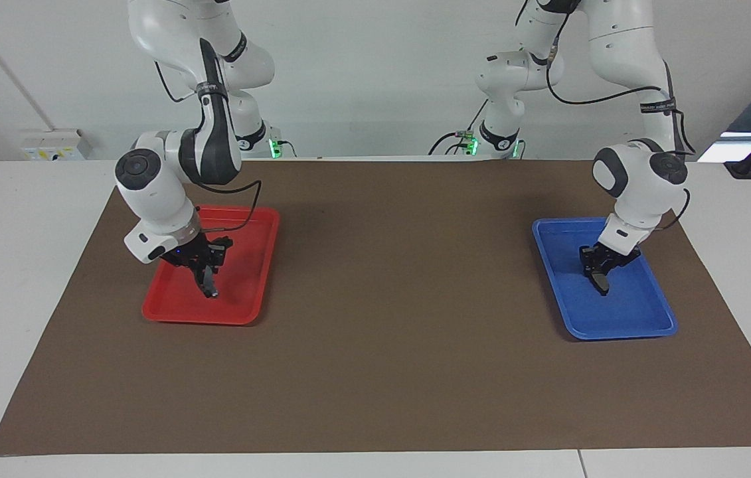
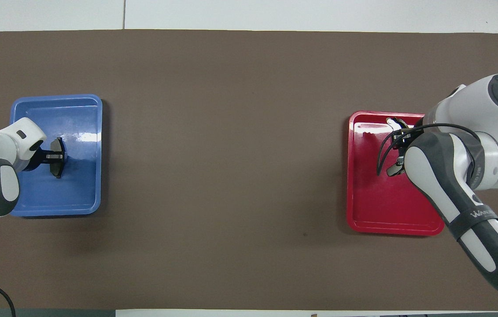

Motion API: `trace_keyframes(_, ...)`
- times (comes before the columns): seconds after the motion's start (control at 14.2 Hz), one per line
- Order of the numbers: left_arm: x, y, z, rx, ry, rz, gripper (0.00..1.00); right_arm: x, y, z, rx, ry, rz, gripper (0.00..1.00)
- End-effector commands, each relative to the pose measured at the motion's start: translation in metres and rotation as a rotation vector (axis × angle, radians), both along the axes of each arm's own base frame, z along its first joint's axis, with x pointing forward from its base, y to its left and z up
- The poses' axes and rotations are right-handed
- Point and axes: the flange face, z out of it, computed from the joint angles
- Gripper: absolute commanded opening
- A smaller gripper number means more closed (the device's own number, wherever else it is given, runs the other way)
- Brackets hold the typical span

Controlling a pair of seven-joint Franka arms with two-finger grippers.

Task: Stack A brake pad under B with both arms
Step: 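Lift the silver pad with the right gripper while the left gripper lifts, then carry the dark pad to center with the left gripper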

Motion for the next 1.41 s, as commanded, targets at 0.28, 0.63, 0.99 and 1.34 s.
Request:
trace_keyframes(0.28, 0.018, -0.052, 0.082, -0.019, 0.04, 0.03, 0.1, 0.019, 0.007, 0.025, 0.001, -0.002, 0.041, 0.05)
trace_keyframes(0.63, 0.013, -0.174, 0.087, -0.03, 0.039, 0.051, 0.05, 0.021, 0.006, 0.027, 0.001, -0.007, 0.041, 0.05)
trace_keyframes(0.99, -0.018, -0.32, 0.053, -0.06, -0.006, 0.076, 0.01, 0.021, 0.006, 0.027, 0.001, -0.01, 0.041, 0.05)
trace_keyframes(1.34, -0.049, -0.414, 0.009, -0.075, -0.018, 0.061, 0.01, 0.021, 0.007, 0.025, 0.002, -0.009, 0.04, 0.05)
